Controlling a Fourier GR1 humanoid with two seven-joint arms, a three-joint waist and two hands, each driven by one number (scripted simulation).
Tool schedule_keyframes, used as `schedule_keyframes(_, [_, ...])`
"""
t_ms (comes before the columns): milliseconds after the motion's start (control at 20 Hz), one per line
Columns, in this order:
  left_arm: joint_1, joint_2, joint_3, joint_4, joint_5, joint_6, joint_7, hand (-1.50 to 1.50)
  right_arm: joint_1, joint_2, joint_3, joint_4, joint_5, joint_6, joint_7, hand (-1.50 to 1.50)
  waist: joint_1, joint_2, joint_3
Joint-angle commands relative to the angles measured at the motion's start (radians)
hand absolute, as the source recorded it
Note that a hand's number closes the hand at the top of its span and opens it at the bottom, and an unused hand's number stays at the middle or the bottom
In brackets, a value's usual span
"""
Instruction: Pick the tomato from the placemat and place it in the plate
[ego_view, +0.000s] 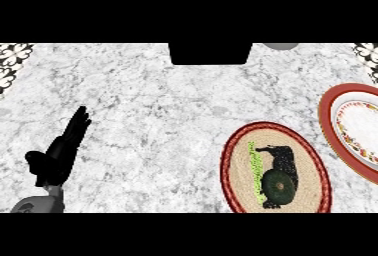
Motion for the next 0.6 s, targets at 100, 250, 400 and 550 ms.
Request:
schedule_keyframes(100, [-0.022,0.027,0.044,0.055,0.012,-0.04,-0.042,0.0,-0.138,-0.032,0.053,-0.059,0.004,0.036,0.138,1.5,0.015,0.003,0.0])
schedule_keyframes(250, [-0.017,-0.01,0.002,-0.017,-0.022,-0.003,0.042,0.0,-0.153,-0.006,0.075,-0.126,0.028,0.049,0.172,1.5,0.01,0.001,0.0])
schedule_keyframes(400, [0.006,0.037,0.05,0.05,0.005,-0.072,-0.049,0.0,-0.201,-0.033,0.118,-0.151,0.033,0.099,0.247,1.5,0.012,0.002,-0.001])
schedule_keyframes(550, [0.041,0.006,0.02,-0.035,-0.007,-0.045,-0.007,0.0,-0.273,0.049,0.23,-0.234,0.072,0.056,0.324,1.5,0.018,0.001,0.0])
